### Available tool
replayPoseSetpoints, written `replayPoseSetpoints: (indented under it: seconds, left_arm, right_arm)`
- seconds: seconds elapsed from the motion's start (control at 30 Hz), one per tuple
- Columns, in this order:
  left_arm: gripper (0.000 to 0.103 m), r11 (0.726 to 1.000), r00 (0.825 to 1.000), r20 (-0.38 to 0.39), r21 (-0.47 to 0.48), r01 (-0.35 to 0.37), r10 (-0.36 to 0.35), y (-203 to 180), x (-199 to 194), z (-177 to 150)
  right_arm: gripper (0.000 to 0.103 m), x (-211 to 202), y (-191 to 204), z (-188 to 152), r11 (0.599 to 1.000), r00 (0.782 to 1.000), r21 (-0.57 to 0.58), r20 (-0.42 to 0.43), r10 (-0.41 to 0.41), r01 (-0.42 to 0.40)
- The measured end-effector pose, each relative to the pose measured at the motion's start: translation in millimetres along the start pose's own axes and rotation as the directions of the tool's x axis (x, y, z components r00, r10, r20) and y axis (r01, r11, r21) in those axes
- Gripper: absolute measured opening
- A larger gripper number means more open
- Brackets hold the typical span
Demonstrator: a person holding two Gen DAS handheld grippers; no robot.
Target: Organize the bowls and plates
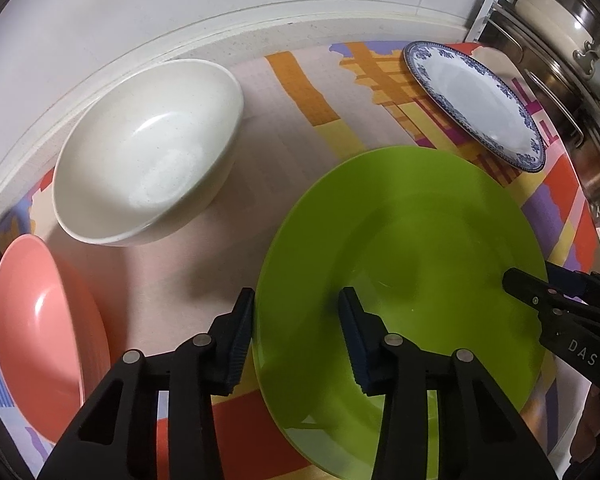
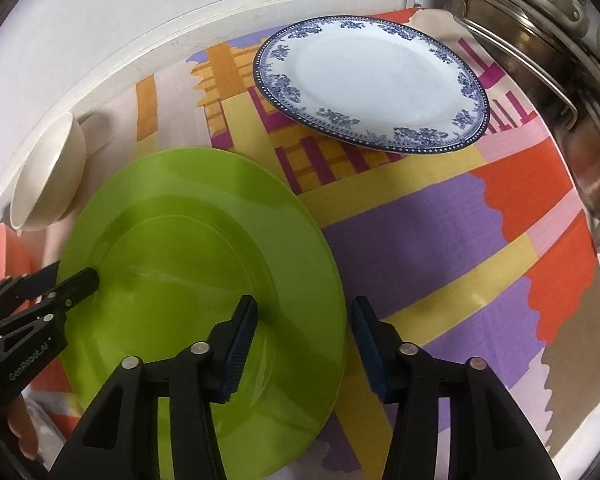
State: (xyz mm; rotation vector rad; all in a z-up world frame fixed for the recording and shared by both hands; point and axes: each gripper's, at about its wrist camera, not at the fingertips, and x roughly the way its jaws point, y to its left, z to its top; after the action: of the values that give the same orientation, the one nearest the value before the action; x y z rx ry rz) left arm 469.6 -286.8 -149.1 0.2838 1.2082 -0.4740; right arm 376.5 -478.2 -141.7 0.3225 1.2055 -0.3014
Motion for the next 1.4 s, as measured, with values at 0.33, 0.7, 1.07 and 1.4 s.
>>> replayPoseSetpoints:
  seconds: [0.33, 0.7, 1.07, 1.4]
  left_arm:
    - [0.04, 1.0, 1.0, 0.006, -0.021, -0.003, 0.003, 2.5, -4.5, -3.0]
    - [0.039, 0.999, 0.998, 0.069, -0.039, -0.01, 0.012, 12.1, -31.2, -21.9]
    - [0.039, 0.995, 0.991, 0.13, -0.098, -0.011, 0.024, 35.7, -79.0, -67.9]
    - [0.039, 0.981, 0.979, 0.195, -0.193, -0.029, 0.067, 75.0, -125.2, -132.6]
  right_arm:
    - [0.043, -3.6, 1.3, -3.0, 1.0, 1.0, 0.003, 0.008, -0.015, 0.015]
    - [0.041, -24.3, 17.6, -8.0, 0.999, 0.998, -0.034, 0.064, -0.023, 0.025]
    - [0.041, -65.2, 48.1, -38.2, 0.995, 0.989, -0.091, 0.144, -0.026, 0.04]
    - [0.041, -100.6, 90.3, -84.0, 0.987, 0.981, -0.158, 0.196, 0.014, 0.018]
